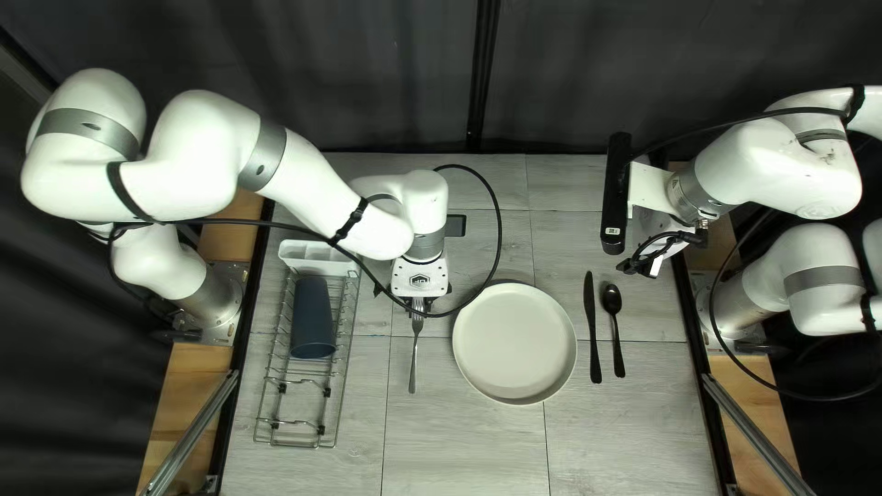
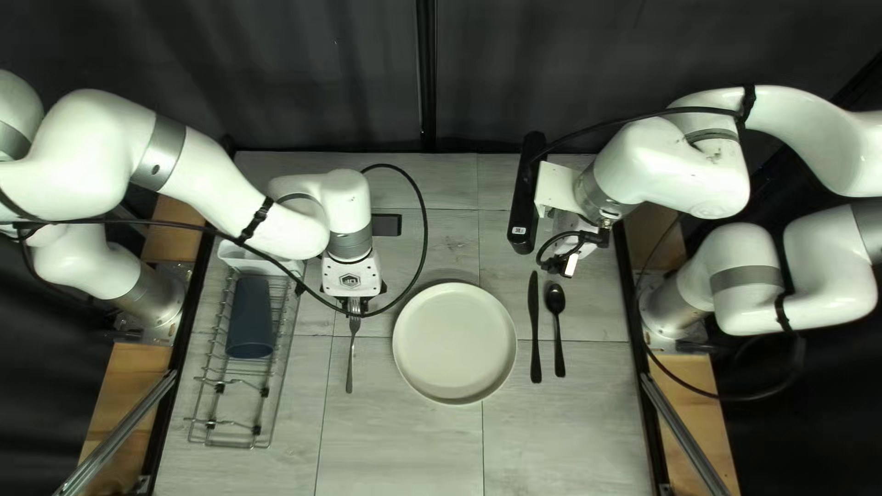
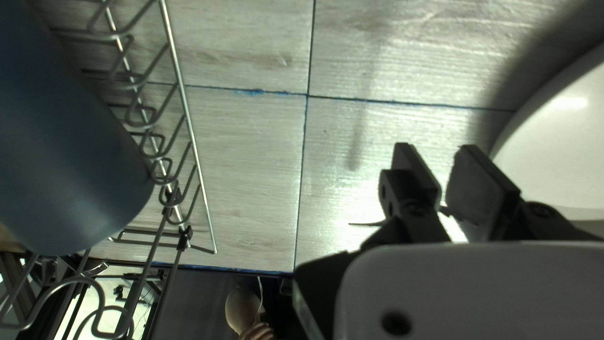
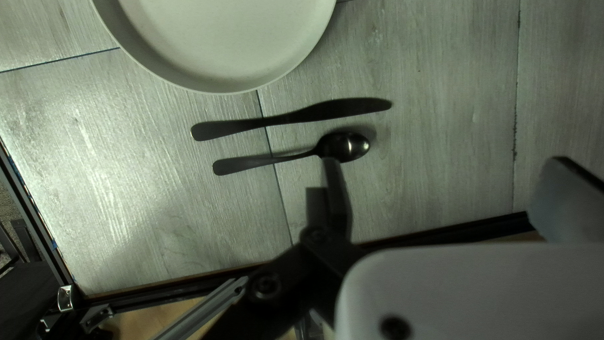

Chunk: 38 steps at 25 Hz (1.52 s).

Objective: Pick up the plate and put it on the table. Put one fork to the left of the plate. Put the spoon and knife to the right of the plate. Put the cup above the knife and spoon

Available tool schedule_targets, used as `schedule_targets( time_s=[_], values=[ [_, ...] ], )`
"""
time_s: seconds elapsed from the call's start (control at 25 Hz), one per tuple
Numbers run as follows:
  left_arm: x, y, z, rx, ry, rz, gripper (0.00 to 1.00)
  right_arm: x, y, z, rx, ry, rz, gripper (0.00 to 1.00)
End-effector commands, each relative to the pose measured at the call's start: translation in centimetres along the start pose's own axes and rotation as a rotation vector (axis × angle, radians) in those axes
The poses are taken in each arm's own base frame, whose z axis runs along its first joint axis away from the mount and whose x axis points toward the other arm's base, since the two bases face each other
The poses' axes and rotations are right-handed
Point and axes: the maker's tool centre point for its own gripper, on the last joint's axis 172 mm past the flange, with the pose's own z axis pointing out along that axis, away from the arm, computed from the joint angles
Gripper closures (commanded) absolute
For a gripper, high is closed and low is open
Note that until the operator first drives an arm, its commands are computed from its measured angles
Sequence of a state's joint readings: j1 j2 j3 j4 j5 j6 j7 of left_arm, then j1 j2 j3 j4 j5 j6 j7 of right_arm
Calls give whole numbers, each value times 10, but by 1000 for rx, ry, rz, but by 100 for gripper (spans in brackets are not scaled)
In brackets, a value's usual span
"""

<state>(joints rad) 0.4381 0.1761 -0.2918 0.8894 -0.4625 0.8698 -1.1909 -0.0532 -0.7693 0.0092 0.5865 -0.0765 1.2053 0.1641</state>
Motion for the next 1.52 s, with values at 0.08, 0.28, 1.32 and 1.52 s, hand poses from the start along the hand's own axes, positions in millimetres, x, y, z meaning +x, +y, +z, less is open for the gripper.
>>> schedule_targets(
  time_s=[0.08, 0.28, 1.32, 1.52],
  values=[
    [13, -2, 6, -3, -25, 6, 100, 0, 0, 0, 0, 0, 0, 0],
    [19, 0, 9, -15, -39, 17, 100, 0, 0, 0, 0, 0, 0, 0],
    [20, -20, -105, -199, 137, 71, 0, 0, 0, 0, 0, 0, 0, 0],
    [15, -22, -112, -205, 149, 77, 0, 0, 0, 0, 0, 0, 0, 0]
  ],
)
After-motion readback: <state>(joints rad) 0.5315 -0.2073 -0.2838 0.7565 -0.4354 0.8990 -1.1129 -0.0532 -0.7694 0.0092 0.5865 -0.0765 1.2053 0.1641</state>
